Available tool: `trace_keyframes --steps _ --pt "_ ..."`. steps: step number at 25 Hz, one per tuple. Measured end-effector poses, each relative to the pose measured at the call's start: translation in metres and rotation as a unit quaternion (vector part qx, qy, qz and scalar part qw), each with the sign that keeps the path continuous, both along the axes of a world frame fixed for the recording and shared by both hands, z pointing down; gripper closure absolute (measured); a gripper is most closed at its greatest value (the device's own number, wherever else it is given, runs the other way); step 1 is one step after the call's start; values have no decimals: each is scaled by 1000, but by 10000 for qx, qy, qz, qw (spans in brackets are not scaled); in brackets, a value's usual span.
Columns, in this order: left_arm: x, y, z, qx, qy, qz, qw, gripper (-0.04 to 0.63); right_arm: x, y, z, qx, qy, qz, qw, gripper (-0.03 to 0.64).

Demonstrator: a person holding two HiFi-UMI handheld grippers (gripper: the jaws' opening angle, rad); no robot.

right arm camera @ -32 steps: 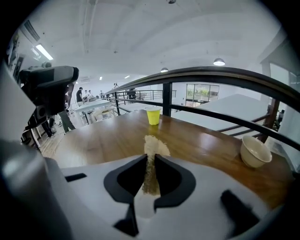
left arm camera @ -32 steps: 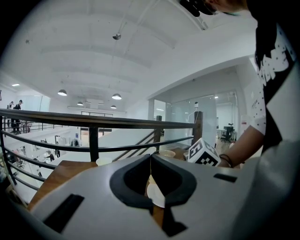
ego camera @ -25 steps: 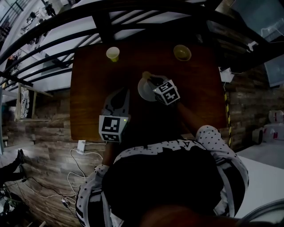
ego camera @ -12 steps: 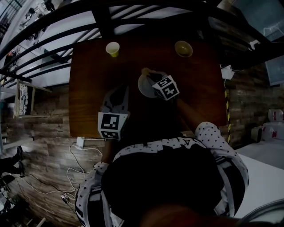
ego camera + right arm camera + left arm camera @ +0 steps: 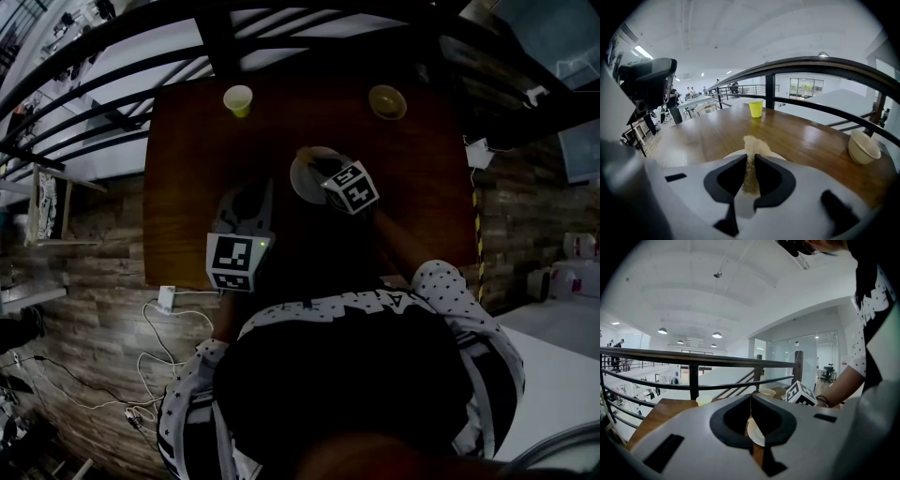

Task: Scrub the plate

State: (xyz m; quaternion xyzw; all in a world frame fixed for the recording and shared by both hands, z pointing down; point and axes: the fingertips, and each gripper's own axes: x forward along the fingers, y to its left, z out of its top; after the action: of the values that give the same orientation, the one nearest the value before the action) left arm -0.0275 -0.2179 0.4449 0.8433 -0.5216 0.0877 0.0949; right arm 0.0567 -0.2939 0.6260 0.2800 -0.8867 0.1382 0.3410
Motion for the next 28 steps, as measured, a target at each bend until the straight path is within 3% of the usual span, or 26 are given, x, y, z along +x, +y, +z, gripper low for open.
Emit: trace_keyframes --steps 28 --pt "3 5 -6 97 15 12 10000 581 -6 34 0 -249 2 -372 9990 566"
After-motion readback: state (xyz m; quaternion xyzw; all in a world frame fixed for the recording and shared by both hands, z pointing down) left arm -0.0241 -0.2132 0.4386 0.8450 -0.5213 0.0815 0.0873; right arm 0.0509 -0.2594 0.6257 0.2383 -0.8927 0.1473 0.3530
